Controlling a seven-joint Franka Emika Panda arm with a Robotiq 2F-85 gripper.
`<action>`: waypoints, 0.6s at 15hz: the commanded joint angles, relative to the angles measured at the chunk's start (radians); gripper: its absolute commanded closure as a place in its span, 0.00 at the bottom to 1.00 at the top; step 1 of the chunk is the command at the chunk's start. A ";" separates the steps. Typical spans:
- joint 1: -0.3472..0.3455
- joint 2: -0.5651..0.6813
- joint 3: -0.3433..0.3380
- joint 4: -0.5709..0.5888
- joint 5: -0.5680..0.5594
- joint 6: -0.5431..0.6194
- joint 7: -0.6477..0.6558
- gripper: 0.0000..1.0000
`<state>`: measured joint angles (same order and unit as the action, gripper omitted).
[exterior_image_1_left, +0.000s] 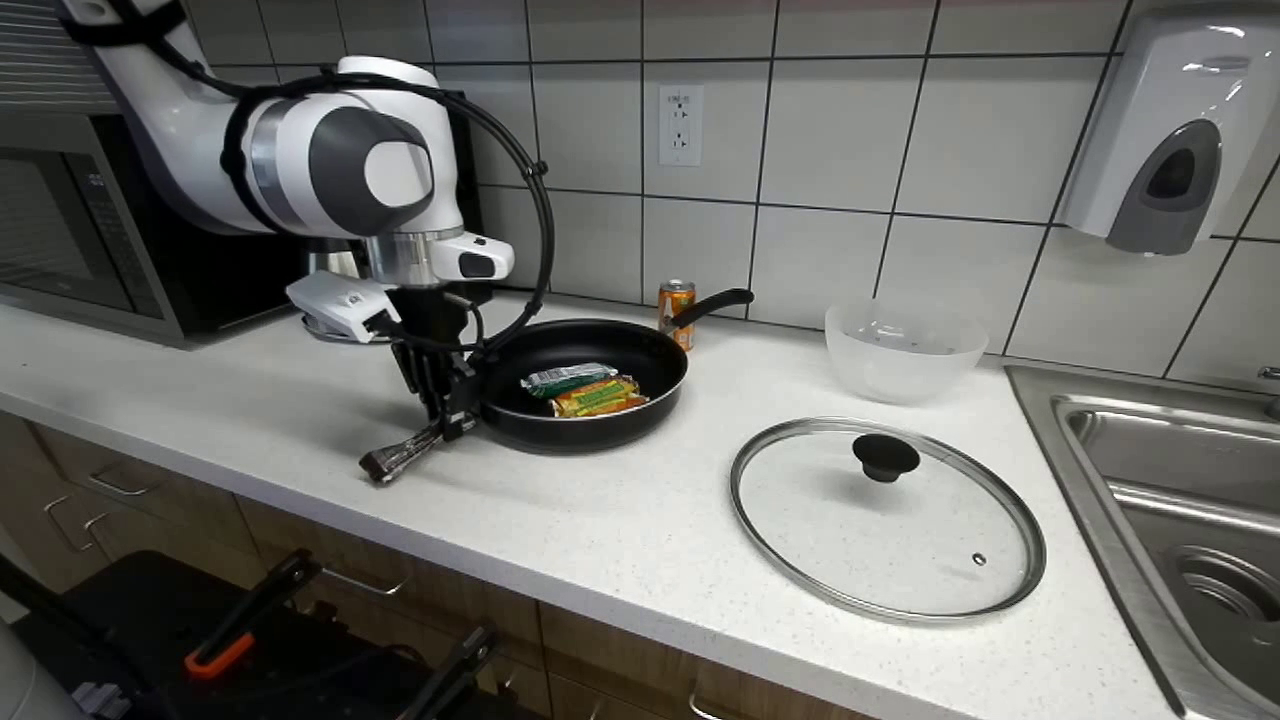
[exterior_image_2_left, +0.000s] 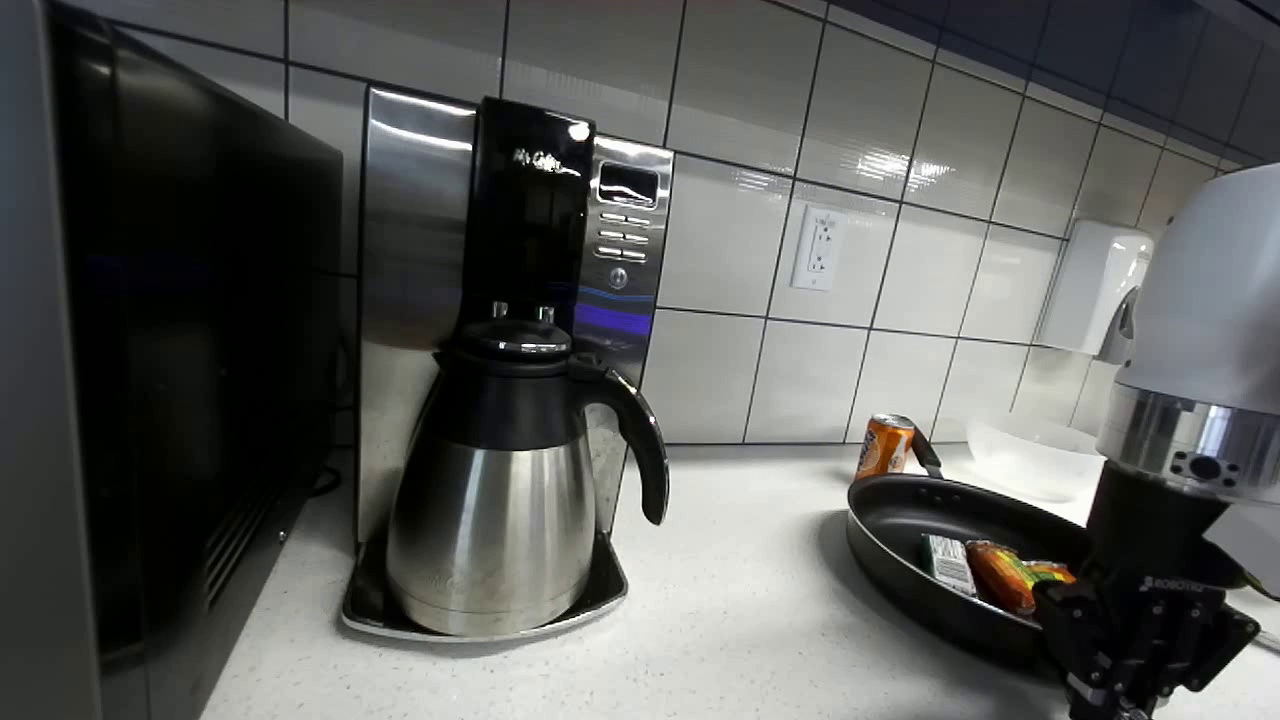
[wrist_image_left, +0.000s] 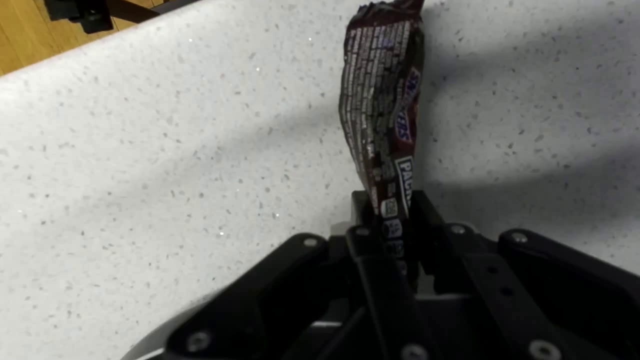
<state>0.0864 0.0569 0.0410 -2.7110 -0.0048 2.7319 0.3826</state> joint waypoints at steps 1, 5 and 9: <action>0.006 -0.062 0.020 -0.001 0.039 -0.033 -0.058 0.95; 0.015 -0.077 0.038 0.023 0.129 -0.046 -0.138 0.95; 0.015 -0.084 0.039 0.054 0.185 -0.060 -0.205 0.95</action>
<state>0.1080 0.0055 0.0718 -2.6823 0.1303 2.7242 0.2451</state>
